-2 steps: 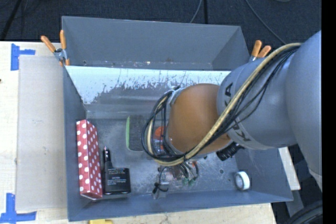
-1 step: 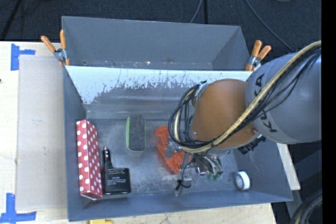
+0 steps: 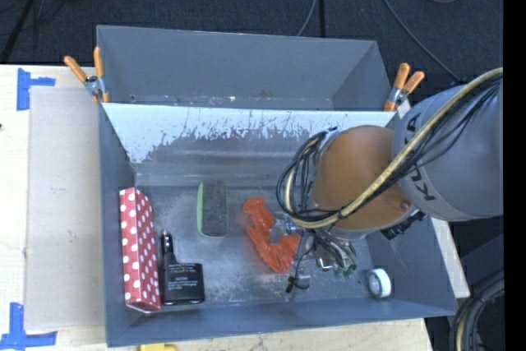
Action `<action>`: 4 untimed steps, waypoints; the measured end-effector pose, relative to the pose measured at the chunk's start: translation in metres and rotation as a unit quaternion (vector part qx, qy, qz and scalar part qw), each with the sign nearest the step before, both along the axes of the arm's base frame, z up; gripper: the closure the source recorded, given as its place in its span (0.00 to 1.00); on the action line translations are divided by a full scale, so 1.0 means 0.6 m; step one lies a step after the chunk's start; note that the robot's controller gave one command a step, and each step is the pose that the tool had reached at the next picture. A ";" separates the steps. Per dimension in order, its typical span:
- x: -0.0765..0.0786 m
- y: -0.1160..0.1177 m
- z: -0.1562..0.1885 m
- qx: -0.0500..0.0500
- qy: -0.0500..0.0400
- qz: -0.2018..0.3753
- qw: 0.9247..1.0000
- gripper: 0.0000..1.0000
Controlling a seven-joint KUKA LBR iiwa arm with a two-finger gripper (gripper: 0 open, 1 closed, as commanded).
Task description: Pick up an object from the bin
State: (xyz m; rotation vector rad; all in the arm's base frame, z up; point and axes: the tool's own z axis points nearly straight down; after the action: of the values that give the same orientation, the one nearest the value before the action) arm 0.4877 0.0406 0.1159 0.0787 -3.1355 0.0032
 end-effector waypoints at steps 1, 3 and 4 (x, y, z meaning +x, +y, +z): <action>0.068 -0.029 -0.067 0.001 0.002 0.012 1.000 0.00; 0.112 -0.074 -0.072 0.001 0.000 0.007 1.000 0.00; 0.114 -0.080 -0.074 0.001 0.001 0.003 1.000 0.00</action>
Offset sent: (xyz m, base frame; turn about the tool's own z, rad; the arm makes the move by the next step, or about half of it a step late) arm 0.0655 -0.0372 -0.0374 -0.0480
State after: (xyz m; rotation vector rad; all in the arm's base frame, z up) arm 0.5561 -0.0074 0.0713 0.0874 -3.1324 -0.0013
